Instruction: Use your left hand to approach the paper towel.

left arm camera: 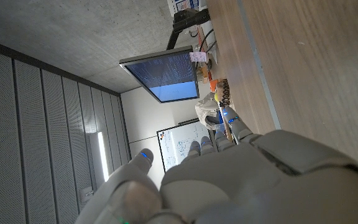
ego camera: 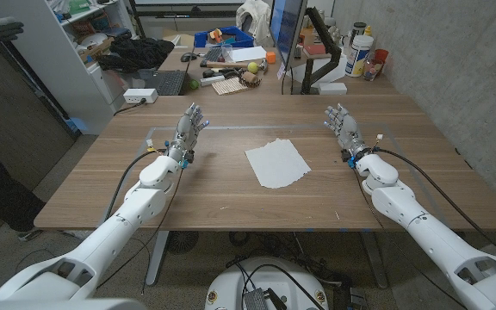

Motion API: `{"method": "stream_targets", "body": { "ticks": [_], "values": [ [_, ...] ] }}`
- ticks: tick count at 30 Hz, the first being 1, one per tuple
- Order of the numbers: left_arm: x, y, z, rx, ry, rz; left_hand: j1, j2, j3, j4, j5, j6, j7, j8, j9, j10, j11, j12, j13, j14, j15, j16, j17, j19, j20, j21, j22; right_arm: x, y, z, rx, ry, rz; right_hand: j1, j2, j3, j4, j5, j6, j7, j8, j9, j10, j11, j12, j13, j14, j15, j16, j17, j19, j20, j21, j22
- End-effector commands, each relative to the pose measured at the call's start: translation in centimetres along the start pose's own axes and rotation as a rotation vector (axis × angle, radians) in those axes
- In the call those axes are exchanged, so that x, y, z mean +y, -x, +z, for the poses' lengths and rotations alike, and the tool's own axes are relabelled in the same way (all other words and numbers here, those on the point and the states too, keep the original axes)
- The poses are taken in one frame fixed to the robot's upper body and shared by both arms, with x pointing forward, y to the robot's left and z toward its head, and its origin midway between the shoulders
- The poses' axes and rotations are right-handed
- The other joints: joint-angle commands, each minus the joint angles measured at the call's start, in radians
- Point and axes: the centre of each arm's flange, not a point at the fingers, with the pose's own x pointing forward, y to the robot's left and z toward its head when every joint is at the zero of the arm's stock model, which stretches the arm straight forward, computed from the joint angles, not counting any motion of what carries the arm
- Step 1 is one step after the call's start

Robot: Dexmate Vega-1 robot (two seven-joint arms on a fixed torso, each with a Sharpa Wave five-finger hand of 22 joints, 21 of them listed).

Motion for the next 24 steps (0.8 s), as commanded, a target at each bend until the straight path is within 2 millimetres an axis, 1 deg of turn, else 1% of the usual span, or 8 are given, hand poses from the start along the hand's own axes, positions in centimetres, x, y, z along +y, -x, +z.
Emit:
{"method": "stream_targets", "body": {
  "ticks": [1, 9, 13, 16, 20, 21, 24],
  "values": [
    [0.20, 0.27, -0.26, 0.007, 0.000, 0.005, -0.001, 0.131, 0.005, 0.001, 0.005, -0.251, -0.001, 0.007, 0.005, -0.216, -0.003, 0.007, 0.005, -0.248, -0.003, 0.003, 0.005, -0.288, -0.009, 0.008, 0.002, 0.12, 0.10, -0.31, 0.006, -0.004, -0.002, 0.005, 0.099, 0.008, -0.001, 0.005, 0.009, 0.000, 0.004, 0.003, 0.007, 0.000, 0.005, 0.004, 0.000, -0.036, 0.003, 0.005, -0.004, -0.091, 0.007, 0.004],
    [0.37, 0.32, -0.37, 0.007, 0.002, 0.006, -0.001, 0.131, 0.004, 0.001, 0.006, -0.252, -0.002, 0.006, 0.005, -0.216, -0.002, 0.007, 0.005, -0.249, -0.001, 0.002, 0.005, -0.289, -0.010, 0.009, 0.002, 0.25, 0.08, -0.38, 0.010, -0.002, -0.001, 0.005, 0.098, 0.008, -0.001, 0.005, 0.009, 0.001, 0.004, 0.003, 0.006, 0.001, 0.004, 0.004, 0.000, -0.035, 0.003, 0.005, -0.003, -0.090, 0.004, 0.004],
    [0.48, 0.37, -0.44, 0.008, 0.001, 0.010, -0.001, 0.131, 0.004, 0.001, 0.006, -0.251, -0.006, 0.007, 0.005, -0.216, -0.006, 0.006, 0.005, -0.248, -0.004, 0.002, 0.005, -0.289, -0.012, 0.009, 0.002, 0.34, 0.06, -0.53, 0.014, -0.004, -0.001, 0.005, 0.098, 0.009, -0.001, 0.005, 0.009, 0.000, 0.003, 0.003, 0.007, 0.002, 0.004, 0.004, 0.000, -0.035, 0.003, 0.005, -0.002, -0.091, 0.002, 0.004],
    [0.58, 0.42, -0.46, 0.006, 0.002, 0.014, -0.001, 0.131, 0.003, 0.001, 0.006, -0.251, -0.006, 0.006, 0.005, -0.216, -0.006, 0.006, 0.005, -0.249, -0.002, 0.001, 0.005, -0.290, -0.009, 0.009, 0.001, 0.37, 0.04, -0.56, 0.015, -0.003, 0.000, 0.005, 0.097, 0.009, -0.002, 0.005, 0.009, 0.001, 0.003, 0.003, 0.007, 0.002, 0.004, 0.004, 0.000, -0.035, 0.003, 0.005, -0.002, -0.090, 0.001, 0.005],
    [0.67, 0.48, -0.45, -0.012, -0.003, 0.023, -0.001, 0.131, 0.003, 0.001, 0.006, -0.249, -0.010, 0.007, 0.005, -0.216, -0.007, 0.006, 0.005, -0.248, -0.003, 0.001, 0.005, -0.292, -0.007, 0.010, 0.001, 0.41, -0.01, -0.53, 0.014, -0.001, 0.001, 0.005, 0.096, 0.009, -0.002, 0.005, 0.009, 0.001, 0.003, 0.003, 0.007, 0.002, 0.003, 0.004, 0.000, -0.034, 0.002, 0.005, -0.001, -0.090, 0.000, 0.005],
    [0.69, 0.50, -0.42, -0.019, -0.009, 0.027, -0.001, 0.132, 0.003, 0.001, 0.006, -0.243, -0.016, 0.009, 0.005, -0.211, -0.006, 0.007, 0.005, -0.246, -0.006, 0.002, 0.005, -0.289, -0.008, 0.011, 0.001, 0.43, -0.03, -0.52, 0.014, -0.001, 0.001, 0.006, 0.096, 0.009, -0.002, 0.005, 0.008, 0.001, 0.003, 0.003, 0.007, 0.003, 0.003, 0.004, 0.000, -0.034, 0.002, 0.005, -0.001, -0.090, -0.001, 0.005],
    [0.70, 0.49, -0.25, -0.030, -0.013, 0.031, 0.001, 0.133, 0.003, 0.000, 0.007, -0.227, -0.019, 0.015, 0.005, -0.197, -0.009, 0.012, 0.005, -0.234, -0.007, 0.006, 0.004, -0.283, -0.007, 0.014, 0.001, 0.49, -0.08, -0.50, 0.015, 0.000, 0.003, 0.006, 0.096, 0.009, -0.002, 0.005, 0.008, 0.001, 0.003, 0.003, 0.007, 0.002, 0.003, 0.004, 0.001, -0.034, 0.002, 0.005, -0.001, -0.089, -0.002, 0.005]
  ]
}}
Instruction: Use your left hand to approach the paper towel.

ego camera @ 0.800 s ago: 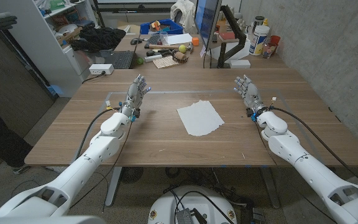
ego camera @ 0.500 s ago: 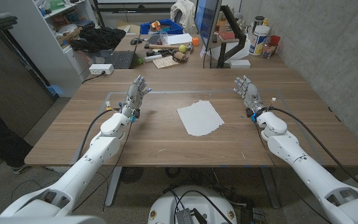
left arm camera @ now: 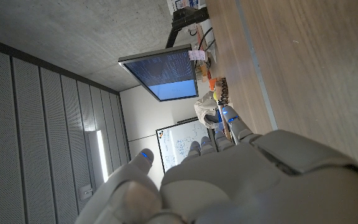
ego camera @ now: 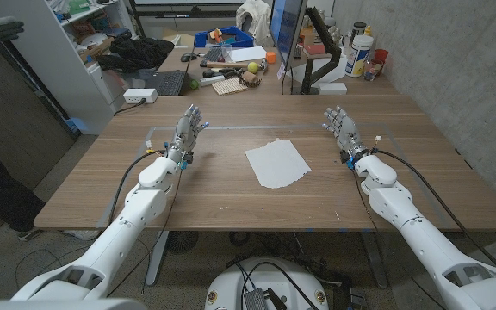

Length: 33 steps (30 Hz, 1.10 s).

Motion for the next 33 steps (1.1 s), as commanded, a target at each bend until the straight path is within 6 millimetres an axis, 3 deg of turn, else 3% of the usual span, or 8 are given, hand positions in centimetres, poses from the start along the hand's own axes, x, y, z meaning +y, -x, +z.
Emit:
{"method": "stream_targets", "body": {
  "ticks": [1, 6, 8, 14, 27, 30, 33],
  "values": [
    [0.3, 0.2, 0.1, -0.033, -0.015, 0.020, 0.001, 0.133, 0.004, 0.000, 0.007, -0.224, -0.006, 0.011, 0.005, -0.193, -0.007, 0.012, 0.005, -0.234, -0.008, 0.006, 0.005, -0.282, -0.006, 0.008, 0.001, 0.2, -0.1, 0.0, 0.003, 0.001, 0.002, 0.006, 0.096, 0.009, -0.002, 0.005, 0.009, 0.001, 0.003, 0.003, 0.008, 0.002, 0.004, 0.004, 0.001, -0.035, 0.002, 0.005, -0.001, -0.089, -0.004, 0.005],
    [0.3, 0.2, 0.5, -0.050, -0.040, 0.026, 0.003, 0.134, 0.005, -0.001, 0.007, -0.219, -0.013, 0.011, 0.005, -0.192, -0.008, 0.011, 0.005, -0.233, -0.010, 0.005, 0.004, -0.281, -0.007, 0.009, 0.000, 0.3, -0.2, 0.0, 0.002, 0.000, 0.004, 0.006, 0.096, 0.010, -0.002, 0.005, 0.009, 0.000, 0.003, 0.003, 0.008, 0.001, 0.003, 0.004, 0.000, -0.035, 0.002, 0.005, -0.001, -0.089, -0.006, 0.005],
    [0.3, 0.2, 0.7, -0.058, -0.052, 0.030, 0.004, 0.134, 0.006, -0.002, 0.008, -0.210, -0.028, 0.013, 0.005, -0.187, -0.009, 0.012, 0.005, -0.230, -0.012, 0.006, 0.004, -0.279, -0.005, 0.010, -0.001, 0.3, -0.1, -0.1, 0.003, 0.000, 0.003, 0.006, 0.096, 0.010, -0.002, 0.005, 0.009, 0.000, 0.003, 0.003, 0.008, 0.002, 0.003, 0.004, 0.001, -0.034, 0.002, 0.005, -0.001, -0.088, -0.007, 0.005],
    [0.3, 0.2, 1.4, -0.081, -0.092, 0.041, 0.008, 0.133, 0.010, -0.003, 0.008, -0.185, -0.055, 0.020, 0.005, -0.169, -0.006, 0.014, 0.005, -0.212, -0.006, 0.010, 0.003, -0.275, 0.021, 0.013, -0.002, 0.3, 0.0, -0.1, 0.003, -0.002, 0.003, 0.006, 0.096, 0.010, -0.002, 0.005, 0.009, 0.000, 0.003, 0.003, 0.008, 0.002, 0.003, 0.004, 0.001, -0.034, 0.002, 0.005, 0.000, -0.088, -0.009, 0.005],
    [0.4, -0.3, 3.0, -0.135, -0.213, 0.060, 0.016, 0.130, 0.019, -0.008, 0.009, -0.141, -0.061, 0.030, 0.006, -0.143, -0.006, 0.017, 0.005, -0.188, -0.006, 0.014, 0.002, -0.258, 0.027, 0.020, -0.006, 0.4, -0.1, -0.1, -0.002, 0.003, 0.010, 0.007, 0.095, 0.011, -0.003, 0.005, 0.011, -0.001, 0.003, 0.003, 0.009, 0.000, 0.003, 0.004, 0.001, -0.033, 0.001, 0.004, 0.001, -0.088, -0.014, 0.005],
    [0.4, -0.5, 3.6, -0.147, -0.248, 0.060, 0.018, 0.129, 0.022, -0.009, 0.009, -0.135, -0.065, 0.030, 0.006, -0.138, -0.008, 0.016, 0.004, -0.180, -0.004, 0.016, 0.002, -0.253, 0.045, 0.021, -0.007, 0.4, -0.1, -0.1, -0.002, 0.004, 0.010, 0.008, 0.095, 0.012, -0.003, 0.005, 0.011, -0.001, 0.003, 0.003, 0.010, 0.000, 0.003, 0.004, 0.002, -0.033, 0.001, 0.004, 0.002, -0.087, -0.014, 0.005],
    [0.3, -0.7, 4.1, -0.159, -0.288, 0.056, 0.019, 0.128, 0.024, -0.010, 0.009, -0.129, -0.067, 0.032, 0.006, -0.136, -0.006, 0.016, 0.004, -0.178, -0.003, 0.015, 0.002, -0.250, 0.044, 0.022, -0.007, 0.3, -0.1, -0.1, -0.001, 0.005, 0.011, 0.008, 0.096, 0.013, -0.003, 0.006, 0.010, 0.000, 0.003, 0.003, 0.009, 0.000, 0.002, 0.004, 0.002, -0.033, 0.001, 0.004, 0.002, -0.087, -0.015, 0.005]
  ]
}}
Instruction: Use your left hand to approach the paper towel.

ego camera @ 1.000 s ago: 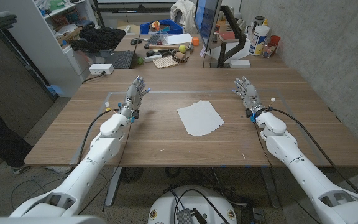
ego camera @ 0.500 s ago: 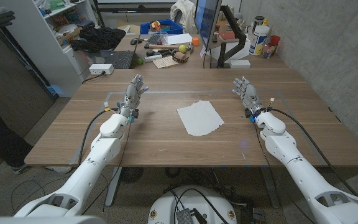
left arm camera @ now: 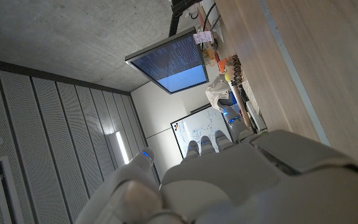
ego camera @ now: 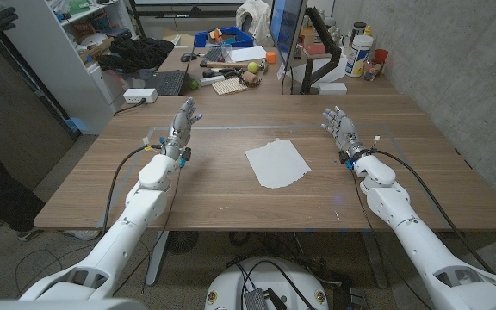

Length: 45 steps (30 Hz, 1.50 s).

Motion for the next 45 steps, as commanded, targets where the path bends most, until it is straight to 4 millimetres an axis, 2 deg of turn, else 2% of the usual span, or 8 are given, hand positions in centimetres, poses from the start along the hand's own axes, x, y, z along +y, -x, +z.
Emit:
{"method": "stream_targets", "body": {
  "ticks": [1, 19, 45],
  "values": [
    [0.2, -0.9, 1.9, -0.057, -0.137, -0.001, 0.010, 0.119, 0.009, -0.003, 0.006, -0.127, -0.011, 0.006, 0.001, -0.139, -0.002, 0.004, 0.005, -0.171, 0.003, 0.008, 0.002, -0.247, 0.006, 0.006, 0.000, 0.0, 0.0, 0.0, -0.001, 0.004, 0.001, 0.008, 0.096, 0.009, 0.000, 0.006, 0.010, -0.001, 0.003, 0.004, 0.009, -0.001, 0.002, 0.005, 0.002, -0.033, 0.001, 0.004, 0.002, -0.087, -0.002, 0.005],
    [-0.5, -2.4, 4.7, -0.118, -0.333, -0.049, 0.016, 0.115, 0.016, -0.006, 0.006, -0.102, -0.021, 0.009, 0.001, -0.123, 0.002, 0.004, 0.004, -0.156, 0.006, 0.008, 0.001, -0.236, 0.012, 0.009, -0.003, -0.3, 0.2, -0.2, -0.002, 0.004, 0.000, 0.008, 0.095, 0.009, 0.000, 0.005, 0.012, -0.001, 0.003, 0.004, 0.009, 0.000, 0.001, 0.005, 0.002, -0.034, 0.001, 0.004, 0.004, -0.086, -0.008, 0.005],
    [-2.1, -3.0, 7.9, -0.215, -0.594, -0.108, 0.022, 0.109, 0.024, -0.009, 0.005, -0.076, -0.034, 0.009, 0.001, -0.108, -0.004, 0.001, 0.004, -0.139, 0.005, 0.005, 0.000, -0.223, 0.010, 0.009, -0.006, -0.7, 0.3, -0.4, -0.001, 0.008, 0.000, 0.010, 0.094, 0.011, -0.001, 0.005, 0.013, 0.000, 0.003, 0.004, 0.011, 0.002, 0.001, 0.005, 0.003, -0.032, 0.000, 0.004, 0.007, -0.084, -0.017, 0.006]
  ]
}}
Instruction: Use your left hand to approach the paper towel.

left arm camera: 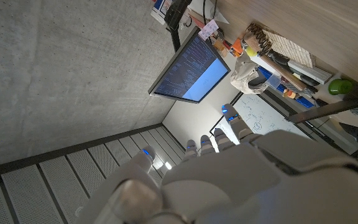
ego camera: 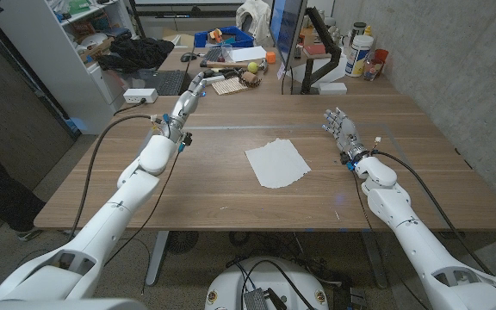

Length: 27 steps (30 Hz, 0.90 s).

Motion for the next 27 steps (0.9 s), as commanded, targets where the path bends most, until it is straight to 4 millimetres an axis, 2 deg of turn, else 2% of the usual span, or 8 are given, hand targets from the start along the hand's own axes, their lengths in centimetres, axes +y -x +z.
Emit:
{"method": "stream_targets", "body": {
  "ticks": [1, 10, 27],
  "values": [
    [0.0, -0.7, 1.5, -0.041, -0.121, -0.025, 0.012, 0.104, 0.008, -0.001, 0.005, -0.078, -0.009, 0.009, 0.001, -0.107, -0.003, 0.000, 0.004, -0.142, 0.001, 0.005, 0.002, -0.218, 0.004, 0.005, 0.003, -0.2, 0.0, 0.0, -0.001, 0.005, 0.000, 0.010, 0.094, 0.007, 0.004, 0.005, 0.010, -0.005, 0.003, 0.004, 0.008, 0.006, 0.001, 0.005, 0.003, -0.032, 0.000, 0.004, 0.006, -0.084, -0.002, 0.006],
    [-0.2, -1.4, 2.4, -0.072, -0.216, -0.045, 0.013, 0.102, 0.010, -0.001, 0.005, -0.071, -0.011, 0.008, 0.001, -0.101, -0.006, -0.001, 0.004, -0.136, 0.000, 0.004, 0.002, -0.215, 0.013, 0.005, 0.002, -0.4, 0.0, -0.1, -0.002, 0.005, -0.001, 0.010, 0.094, 0.007, 0.003, 0.005, 0.011, -0.004, 0.003, 0.004, 0.010, 0.005, 0.001, 0.005, 0.003, -0.032, 0.000, 0.004, 0.008, -0.083, -0.006, 0.006],
    [-0.4, -1.9, 3.7, -0.116, -0.379, -0.076, 0.016, 0.091, 0.010, -0.006, 0.004, -0.054, -0.028, 0.008, 0.001, -0.088, -0.016, -0.002, 0.004, -0.126, -0.011, 0.002, 0.001, -0.205, 0.013, 0.004, 0.000, -0.5, 0.0, -0.2, -0.004, -0.002, 0.000, 0.011, 0.093, 0.007, 0.003, 0.005, 0.012, -0.004, 0.003, 0.004, 0.008, 0.003, 0.000, 0.005, 0.004, -0.031, 0.000, 0.004, 0.010, -0.082, -0.011, 0.006]
  ]
}}
